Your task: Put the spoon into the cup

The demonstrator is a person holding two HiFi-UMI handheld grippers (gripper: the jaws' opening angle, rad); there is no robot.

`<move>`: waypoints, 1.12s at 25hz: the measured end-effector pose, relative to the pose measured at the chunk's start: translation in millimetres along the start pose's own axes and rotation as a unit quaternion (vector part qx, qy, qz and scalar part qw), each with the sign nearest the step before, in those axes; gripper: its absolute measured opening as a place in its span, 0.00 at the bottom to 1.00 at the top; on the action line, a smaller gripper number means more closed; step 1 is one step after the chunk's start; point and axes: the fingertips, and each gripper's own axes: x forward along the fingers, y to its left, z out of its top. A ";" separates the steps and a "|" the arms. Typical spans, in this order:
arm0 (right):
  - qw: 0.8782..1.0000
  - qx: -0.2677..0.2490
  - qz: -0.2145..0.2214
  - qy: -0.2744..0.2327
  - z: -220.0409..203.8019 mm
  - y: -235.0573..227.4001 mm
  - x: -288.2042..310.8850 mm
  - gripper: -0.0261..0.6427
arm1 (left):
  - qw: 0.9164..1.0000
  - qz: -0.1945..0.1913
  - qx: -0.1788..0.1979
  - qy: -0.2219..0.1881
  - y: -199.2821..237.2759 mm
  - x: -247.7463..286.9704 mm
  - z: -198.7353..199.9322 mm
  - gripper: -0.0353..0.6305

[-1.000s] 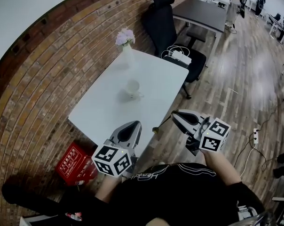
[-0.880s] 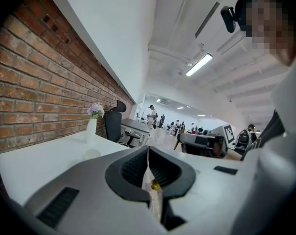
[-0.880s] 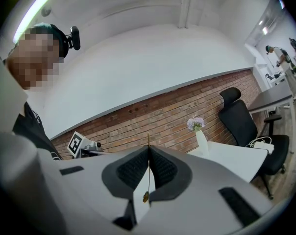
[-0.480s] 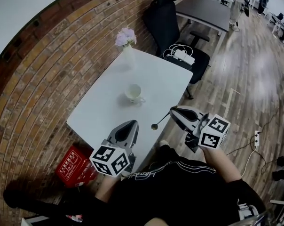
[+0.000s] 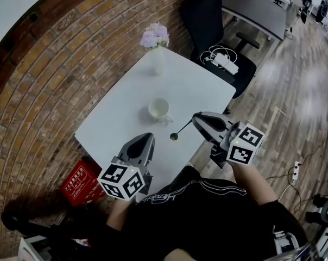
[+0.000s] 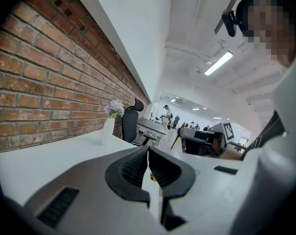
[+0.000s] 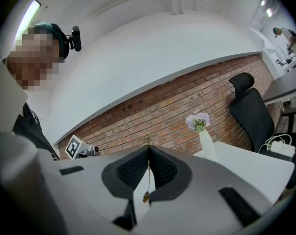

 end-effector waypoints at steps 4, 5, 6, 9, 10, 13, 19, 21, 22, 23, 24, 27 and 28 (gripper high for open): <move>1.000 0.009 0.014 0.009 2.7 -26.9 27.0 0.04 | 1.000 0.020 -0.015 0.005 23.2 19.8 3.9 0.06; 1.000 0.012 0.016 0.012 2.9 -33.4 33.1 0.04 | 1.000 0.024 -0.019 0.006 28.5 24.4 4.3 0.06; 1.000 0.014 0.019 0.014 3.2 -39.4 38.9 0.04 | 0.999 0.027 -0.022 0.007 33.6 28.5 4.8 0.06; 0.999 0.020 0.027 0.024 4.6 -54.8 55.4 0.04 | 0.999 0.039 -0.031 0.009 47.2 39.1 5.8 0.06; 0.999 0.021 0.030 0.027 5.1 -59.6 60.6 0.04 | 0.998 0.042 -0.035 0.010 51.6 42.5 5.8 0.06; 0.999 0.021 0.035 0.034 5.7 -73.8 76.8 0.04 | 0.998 0.052 -0.045 0.012 65.0 52.6 5.0 0.06; 0.997 0.029 0.047 0.051 -4.7 -95.8 106.6 0.04 | 0.996 0.069 -0.057 0.020 86.5 65.5 1.9 0.06; 0.997 0.028 0.052 0.058 -8.1 -103.4 117.2 0.04 | 0.995 0.075 -0.060 0.021 93.7 69.0 2.0 0.06; 0.996 0.028 0.054 0.062 -10.3 -107.4 122.2 0.04 | 0.995 0.078 -0.062 0.023 97.2 70.4 1.1 0.06; 0.996 0.029 0.054 0.066 -12.7 -111.3 126.9 0.04 | 0.994 0.081 -0.064 0.024 100.6 71.4 -0.2 0.06; 0.996 0.031 0.055 0.070 -15.2 -115.1 131.6 0.04 | 0.994 0.084 -0.067 0.025 104.0 72.2 -1.9 0.06; 0.995 0.039 0.056 0.079 -24.3 -125.7 146.0 0.04 | 0.992 0.093 -0.080 0.028 114.2 74.5 -8.5 0.06; 0.994 0.041 0.056 0.082 -28.1 -129.0 150.5 0.04 | 0.991 0.096 -0.084 0.030 117.2 75.5 -11.1 0.06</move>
